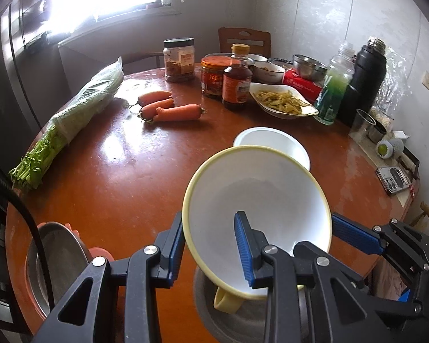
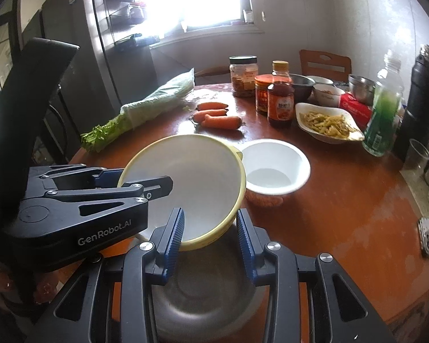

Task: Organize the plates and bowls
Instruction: 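Carry the yellow bowl with the left tool and lower it onto the steel bowl stack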

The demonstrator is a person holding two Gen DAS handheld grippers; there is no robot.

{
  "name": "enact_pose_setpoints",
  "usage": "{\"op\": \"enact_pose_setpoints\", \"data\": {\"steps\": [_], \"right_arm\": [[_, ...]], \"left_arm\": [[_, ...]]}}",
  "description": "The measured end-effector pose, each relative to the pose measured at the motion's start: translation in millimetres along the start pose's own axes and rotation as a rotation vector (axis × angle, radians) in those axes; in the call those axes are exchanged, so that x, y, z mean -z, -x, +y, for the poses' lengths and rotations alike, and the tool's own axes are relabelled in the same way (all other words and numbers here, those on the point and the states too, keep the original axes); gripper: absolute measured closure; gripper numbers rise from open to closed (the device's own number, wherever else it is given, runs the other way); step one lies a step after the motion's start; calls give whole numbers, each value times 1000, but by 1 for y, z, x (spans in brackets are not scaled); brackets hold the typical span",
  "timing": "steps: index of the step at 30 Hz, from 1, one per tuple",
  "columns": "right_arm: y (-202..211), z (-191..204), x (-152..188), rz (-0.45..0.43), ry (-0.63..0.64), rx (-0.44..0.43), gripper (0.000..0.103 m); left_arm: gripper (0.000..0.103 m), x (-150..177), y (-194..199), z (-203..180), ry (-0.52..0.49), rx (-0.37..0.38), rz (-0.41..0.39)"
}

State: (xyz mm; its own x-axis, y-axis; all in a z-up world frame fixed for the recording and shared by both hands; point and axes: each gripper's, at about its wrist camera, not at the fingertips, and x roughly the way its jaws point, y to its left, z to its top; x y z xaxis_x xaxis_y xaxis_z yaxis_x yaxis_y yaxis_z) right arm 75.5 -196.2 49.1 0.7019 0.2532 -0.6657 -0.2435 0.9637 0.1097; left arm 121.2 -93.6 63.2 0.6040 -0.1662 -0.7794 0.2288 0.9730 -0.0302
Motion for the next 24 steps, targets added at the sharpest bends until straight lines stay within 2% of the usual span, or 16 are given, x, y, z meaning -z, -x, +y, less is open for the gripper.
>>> {"op": "enact_pose_setpoints", "data": {"steps": [13,24], "right_arm": [[32,-9,29,-36,2,29,63],[24,-6,52,-11,26,45,63]], "left_arm": [[69,26,12,-29,-19,26,-23],[69,48,-5,-30,-21,33,-15]]}}
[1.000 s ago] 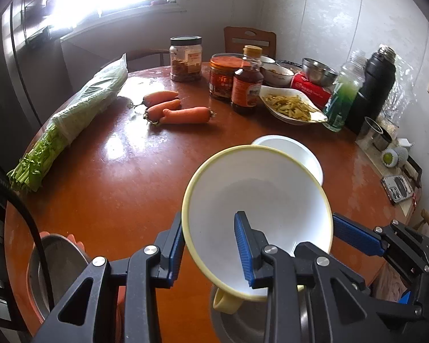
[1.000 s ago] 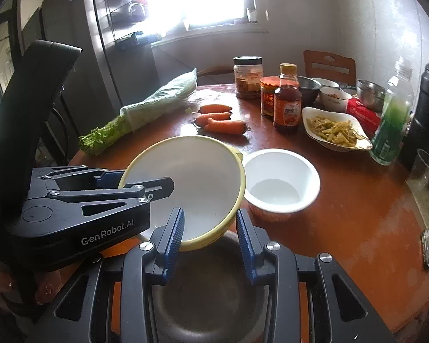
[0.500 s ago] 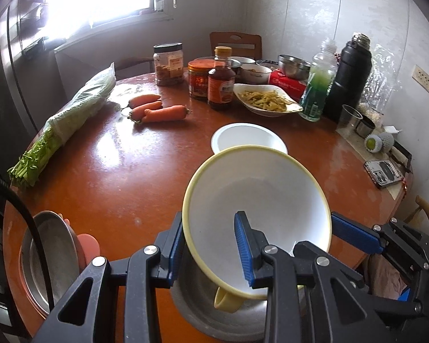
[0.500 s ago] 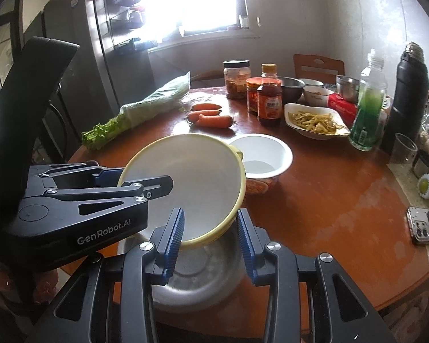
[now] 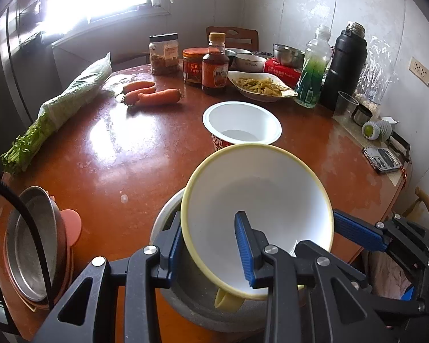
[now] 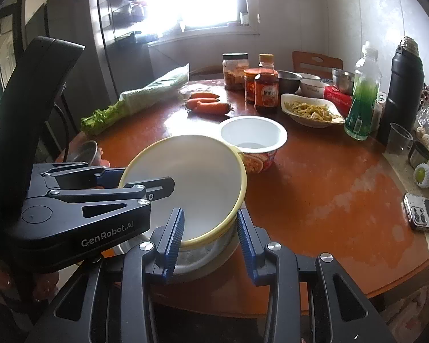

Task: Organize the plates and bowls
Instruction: 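Carry the yellow bowl with the left tool and lower it onto the steel bowl stack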

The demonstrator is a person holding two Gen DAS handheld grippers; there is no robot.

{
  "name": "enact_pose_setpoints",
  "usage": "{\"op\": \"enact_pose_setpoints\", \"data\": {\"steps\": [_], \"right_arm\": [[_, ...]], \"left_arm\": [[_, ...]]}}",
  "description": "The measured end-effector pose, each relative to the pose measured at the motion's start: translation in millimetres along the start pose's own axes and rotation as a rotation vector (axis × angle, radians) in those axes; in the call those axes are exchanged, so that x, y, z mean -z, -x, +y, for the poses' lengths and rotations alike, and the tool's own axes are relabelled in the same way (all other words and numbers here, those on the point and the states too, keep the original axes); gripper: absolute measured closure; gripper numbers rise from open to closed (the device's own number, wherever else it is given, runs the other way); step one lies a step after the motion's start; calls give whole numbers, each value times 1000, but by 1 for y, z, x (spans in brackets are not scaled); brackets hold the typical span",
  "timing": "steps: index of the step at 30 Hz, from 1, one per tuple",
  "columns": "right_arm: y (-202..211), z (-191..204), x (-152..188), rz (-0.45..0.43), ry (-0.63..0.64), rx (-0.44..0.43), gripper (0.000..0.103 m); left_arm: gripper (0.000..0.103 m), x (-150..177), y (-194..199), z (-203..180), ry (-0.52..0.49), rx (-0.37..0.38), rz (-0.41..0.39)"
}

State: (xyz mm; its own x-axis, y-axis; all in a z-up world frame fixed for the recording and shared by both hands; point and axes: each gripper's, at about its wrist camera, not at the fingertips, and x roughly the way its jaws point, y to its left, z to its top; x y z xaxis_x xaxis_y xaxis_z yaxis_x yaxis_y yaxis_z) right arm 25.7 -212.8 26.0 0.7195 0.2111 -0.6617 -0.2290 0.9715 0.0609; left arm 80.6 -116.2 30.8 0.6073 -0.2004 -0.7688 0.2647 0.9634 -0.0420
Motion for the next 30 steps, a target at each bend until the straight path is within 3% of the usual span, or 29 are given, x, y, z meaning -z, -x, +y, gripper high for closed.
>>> {"op": "enact_pose_setpoints", "data": {"steps": [30], "right_arm": [[-15,5,20,1,22,15,62]], "left_arm": [[69,21,-8,10,-2,26,-20]]}}
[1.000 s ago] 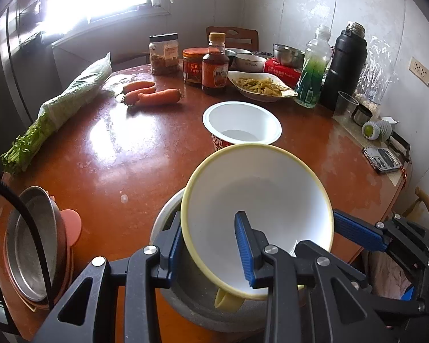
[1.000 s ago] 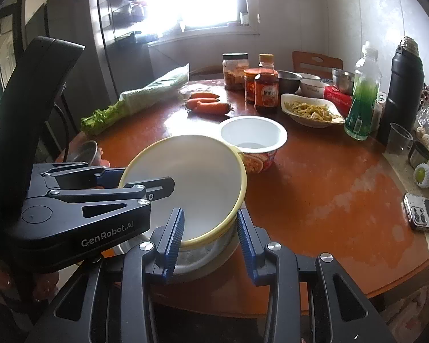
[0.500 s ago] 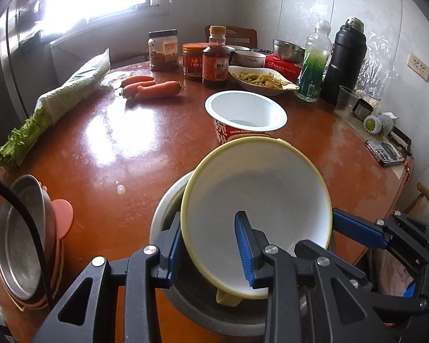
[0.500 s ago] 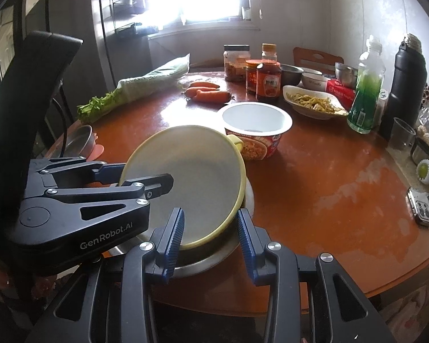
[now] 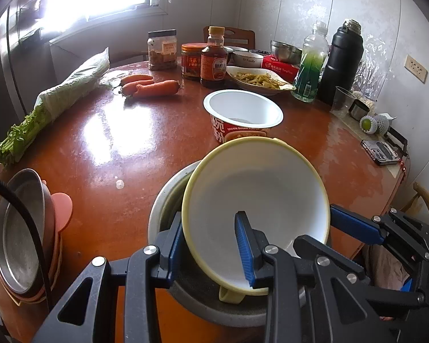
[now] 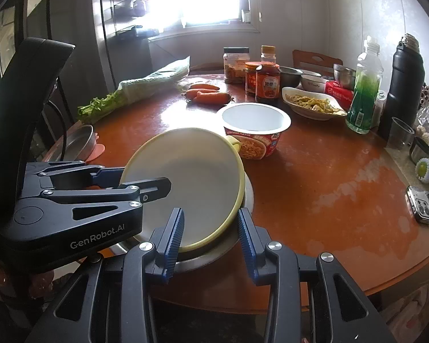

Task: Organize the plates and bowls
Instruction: 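Carry the yellow bowl with the left tool and lower it onto the steel bowl stack, then open the left tool and release the yellow bowl on the stack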

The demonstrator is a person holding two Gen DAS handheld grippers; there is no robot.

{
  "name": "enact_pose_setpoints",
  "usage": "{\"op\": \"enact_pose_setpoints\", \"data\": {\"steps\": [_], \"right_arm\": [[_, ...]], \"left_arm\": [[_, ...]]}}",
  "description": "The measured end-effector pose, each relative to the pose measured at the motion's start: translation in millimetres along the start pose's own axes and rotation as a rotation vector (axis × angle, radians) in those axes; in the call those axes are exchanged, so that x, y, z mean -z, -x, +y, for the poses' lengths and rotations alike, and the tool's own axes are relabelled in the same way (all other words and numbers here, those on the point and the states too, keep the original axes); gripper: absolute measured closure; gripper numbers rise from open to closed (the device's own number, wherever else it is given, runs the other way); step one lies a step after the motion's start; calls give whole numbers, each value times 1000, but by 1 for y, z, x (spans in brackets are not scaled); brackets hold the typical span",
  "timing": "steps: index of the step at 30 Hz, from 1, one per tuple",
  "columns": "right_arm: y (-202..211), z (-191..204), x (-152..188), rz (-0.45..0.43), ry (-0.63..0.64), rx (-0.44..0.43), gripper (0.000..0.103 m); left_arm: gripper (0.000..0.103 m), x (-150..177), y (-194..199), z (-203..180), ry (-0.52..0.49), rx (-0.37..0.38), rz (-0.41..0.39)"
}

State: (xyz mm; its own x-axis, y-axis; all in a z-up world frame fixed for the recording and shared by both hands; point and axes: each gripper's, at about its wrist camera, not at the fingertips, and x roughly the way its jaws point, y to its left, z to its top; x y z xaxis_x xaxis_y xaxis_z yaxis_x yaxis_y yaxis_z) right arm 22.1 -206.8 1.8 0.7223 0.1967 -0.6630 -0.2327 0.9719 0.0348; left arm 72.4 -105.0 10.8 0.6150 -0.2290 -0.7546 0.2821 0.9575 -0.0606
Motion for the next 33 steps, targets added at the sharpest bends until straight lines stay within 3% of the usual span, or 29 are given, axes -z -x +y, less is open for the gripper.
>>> {"op": "enact_pose_setpoints", "data": {"steps": [33], "right_arm": [[6,-7,7,-21,-13,-43,59]], "left_arm": [[68,5,13,4,1,-43,-12]]}}
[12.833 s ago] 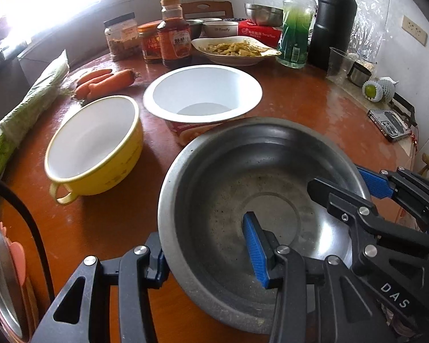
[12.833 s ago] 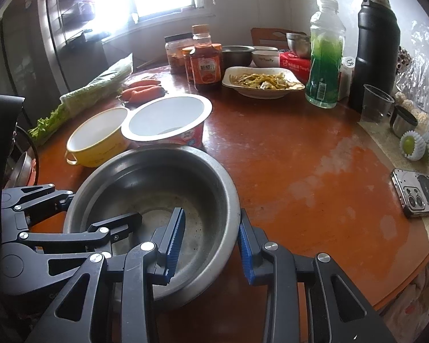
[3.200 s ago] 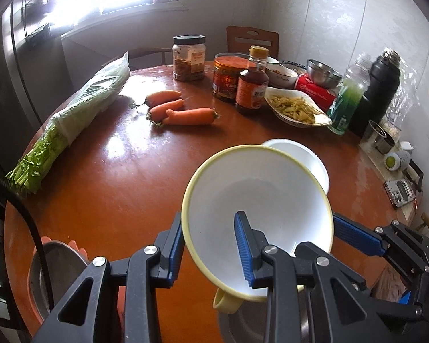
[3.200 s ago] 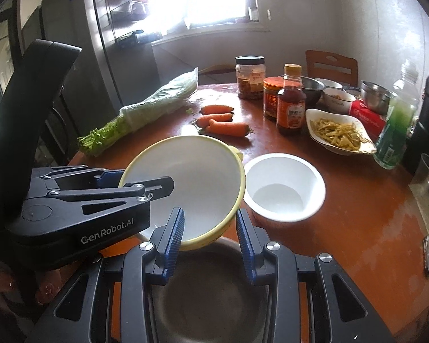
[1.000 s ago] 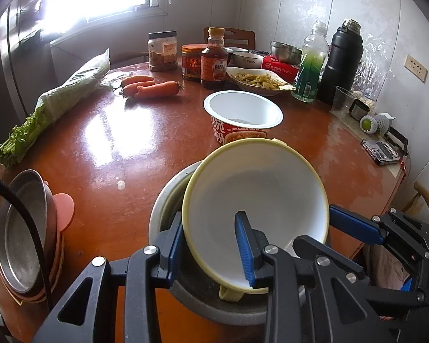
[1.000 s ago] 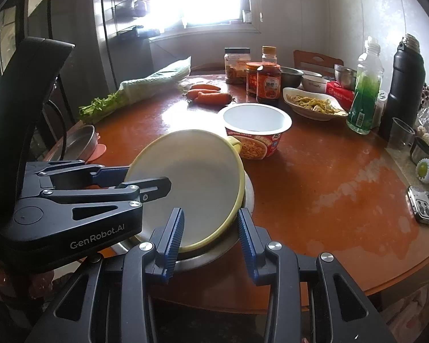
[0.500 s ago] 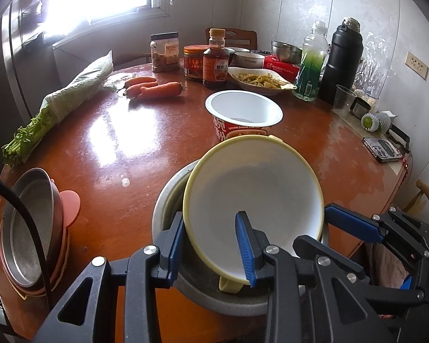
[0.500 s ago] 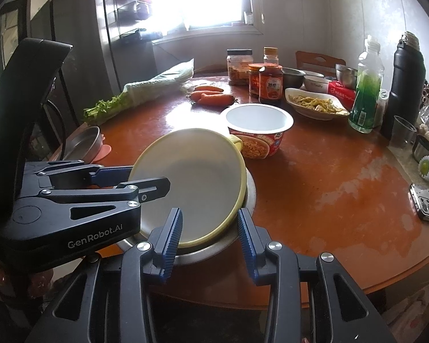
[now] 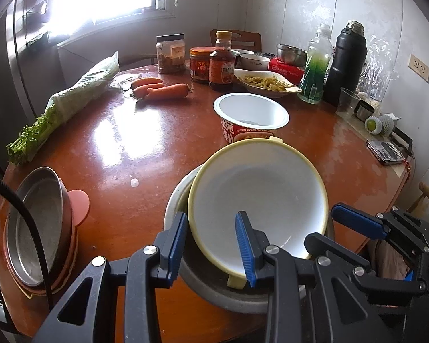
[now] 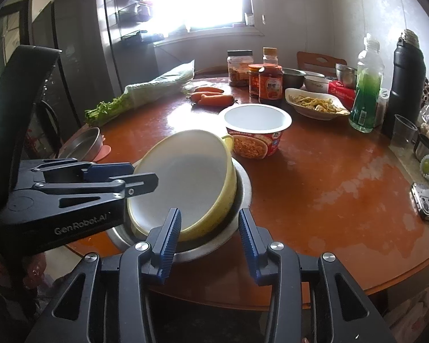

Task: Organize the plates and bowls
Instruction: 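Open the left tool and release the yellow bowl on the stack, then move the left tool to the white bowl with red print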

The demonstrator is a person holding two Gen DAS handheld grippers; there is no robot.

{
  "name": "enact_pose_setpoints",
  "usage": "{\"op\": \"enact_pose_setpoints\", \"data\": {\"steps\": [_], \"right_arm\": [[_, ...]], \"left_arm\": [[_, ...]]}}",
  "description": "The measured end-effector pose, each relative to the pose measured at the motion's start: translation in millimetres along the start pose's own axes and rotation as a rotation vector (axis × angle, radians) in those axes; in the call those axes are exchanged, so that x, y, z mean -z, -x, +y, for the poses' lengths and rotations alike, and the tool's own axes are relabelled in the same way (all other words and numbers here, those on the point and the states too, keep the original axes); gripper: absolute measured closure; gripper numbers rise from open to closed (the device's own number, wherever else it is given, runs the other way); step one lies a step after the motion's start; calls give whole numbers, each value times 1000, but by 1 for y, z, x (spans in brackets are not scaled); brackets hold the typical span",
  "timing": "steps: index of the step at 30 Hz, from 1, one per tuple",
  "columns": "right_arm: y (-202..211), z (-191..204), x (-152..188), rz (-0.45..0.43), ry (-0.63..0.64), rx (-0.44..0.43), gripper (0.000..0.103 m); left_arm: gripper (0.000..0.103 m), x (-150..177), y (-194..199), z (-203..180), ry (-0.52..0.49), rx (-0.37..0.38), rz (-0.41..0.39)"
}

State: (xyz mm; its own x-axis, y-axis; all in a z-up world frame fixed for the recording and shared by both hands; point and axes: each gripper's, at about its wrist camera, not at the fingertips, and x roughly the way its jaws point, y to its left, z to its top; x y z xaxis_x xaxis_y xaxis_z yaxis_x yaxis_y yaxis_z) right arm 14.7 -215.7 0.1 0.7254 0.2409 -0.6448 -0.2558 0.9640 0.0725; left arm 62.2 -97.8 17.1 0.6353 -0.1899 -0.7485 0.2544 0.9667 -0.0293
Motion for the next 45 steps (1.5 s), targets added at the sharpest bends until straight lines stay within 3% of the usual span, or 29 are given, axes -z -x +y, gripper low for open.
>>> {"op": "enact_pose_setpoints", "data": {"steps": [17,21,33,39,41,45], "right_arm": [[5,-10,-1,-22,-57,-24,52],[11,-13,-4,-45,-62,-17,52],[18,-25,-19,-63,-59,13,52],[17,-33,-37,-69,-73,2,51],[15,-35,-44,-69,-73,4,44],[11,-42,-59,-70,-87,-1,42]], "left_arm": [[57,-4,16,-2,7,24,-47],[49,-8,17,-4,3,30,-51],[48,-23,19,-11,-13,31,-61],[48,-46,19,-9,-9,23,-70],[48,-54,18,-9,-9,20,-73],[48,-71,12,-9,-16,20,-68]]}}
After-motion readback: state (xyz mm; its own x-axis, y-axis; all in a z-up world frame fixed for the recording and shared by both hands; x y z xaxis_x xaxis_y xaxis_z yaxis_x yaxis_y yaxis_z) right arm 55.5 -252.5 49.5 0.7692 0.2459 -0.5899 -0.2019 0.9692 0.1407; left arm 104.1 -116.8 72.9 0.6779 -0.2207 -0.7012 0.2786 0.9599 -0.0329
